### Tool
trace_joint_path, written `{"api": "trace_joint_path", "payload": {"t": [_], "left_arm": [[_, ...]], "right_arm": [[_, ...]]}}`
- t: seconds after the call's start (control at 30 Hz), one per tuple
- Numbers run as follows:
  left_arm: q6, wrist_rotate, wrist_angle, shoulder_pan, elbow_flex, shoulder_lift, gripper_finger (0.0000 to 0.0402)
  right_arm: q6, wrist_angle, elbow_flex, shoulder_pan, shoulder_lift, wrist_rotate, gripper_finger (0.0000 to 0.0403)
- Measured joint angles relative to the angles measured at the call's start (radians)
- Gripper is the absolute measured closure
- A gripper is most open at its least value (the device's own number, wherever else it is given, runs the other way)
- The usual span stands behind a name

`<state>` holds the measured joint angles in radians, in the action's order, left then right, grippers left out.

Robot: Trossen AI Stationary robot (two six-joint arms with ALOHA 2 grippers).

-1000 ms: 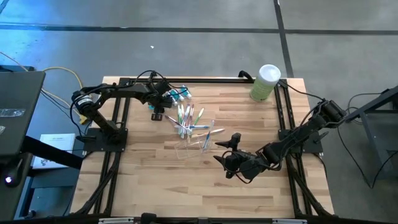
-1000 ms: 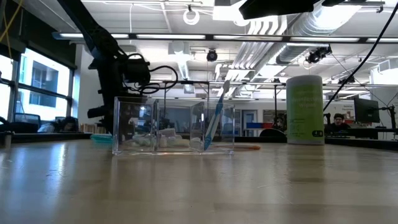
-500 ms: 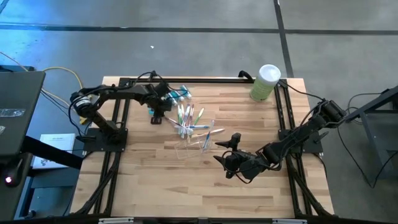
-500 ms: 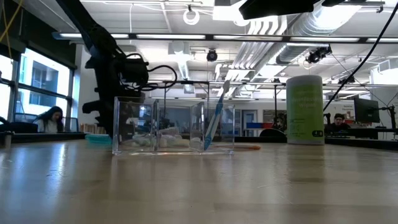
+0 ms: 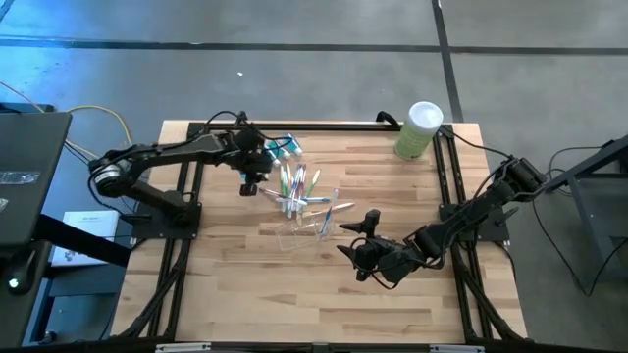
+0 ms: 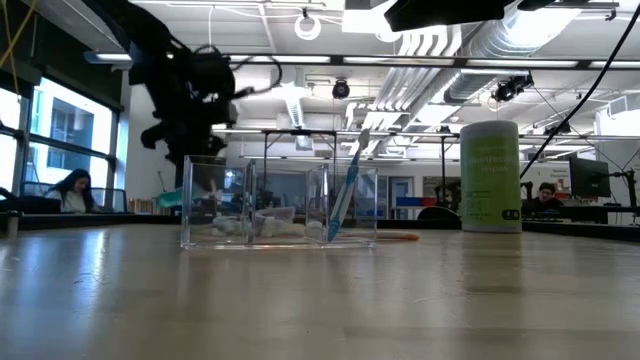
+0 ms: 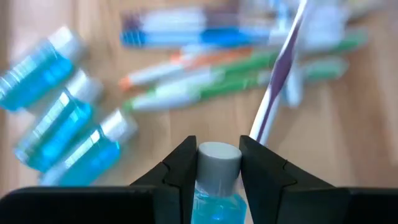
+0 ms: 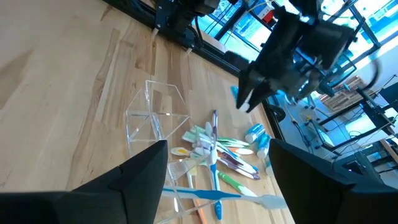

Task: Pick & Place toothbrushing station
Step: Put the blue mouthwash into the transparent organizer

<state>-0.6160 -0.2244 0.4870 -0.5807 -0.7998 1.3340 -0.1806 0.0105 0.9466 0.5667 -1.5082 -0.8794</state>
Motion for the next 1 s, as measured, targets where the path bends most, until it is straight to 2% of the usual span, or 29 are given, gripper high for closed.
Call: {"api": "trace_joint_path", "payload": {"t": [0.1,0.2,0.3,0.4,0.57,0.73,0.83,1.0], "left_arm": [[0.068,-0.084,-0.031,0.016,0.0,-0.07,0.0304],[0.144,-0.223,-0.082,0.051,0.0,-0.134,0.0304],[0.169,-0.39,-0.136,0.121,0.002,-0.175,0.0304],[0.2,-0.453,-0.195,0.217,0.004,-0.183,0.0304],[0.238,-0.446,-0.392,0.405,0.005,-0.147,0.0304],[0.35,-0.255,-0.629,0.548,0.005,-0.065,0.0304],[0.384,-0.158,-0.736,0.596,0.005,0.007,0.0304],[0.424,-0.131,-0.917,0.601,0.005,0.115,0.0304]], "right_arm": [[0.0,0.0,0.0,0.0,0.0,0.0,0.013],[0.001,0.0,0.0,0.0,0.0,0.0,0.013],[0.001,0.0,0.0,0.0,0.0,0.0,0.013],[0.002,0.0,0.0,0.0,0.0,0.0,0.013],[0.004,0.001,0.0,0.0,0.0,0.0,0.013],[0.004,0.008,0.0,0.0,0.0,0.001,0.013],[0.004,0.009,0.0,0.0,0.0,0.021,0.013],[0.004,0.008,0.0,0.0,0.0,0.053,0.013]]}}
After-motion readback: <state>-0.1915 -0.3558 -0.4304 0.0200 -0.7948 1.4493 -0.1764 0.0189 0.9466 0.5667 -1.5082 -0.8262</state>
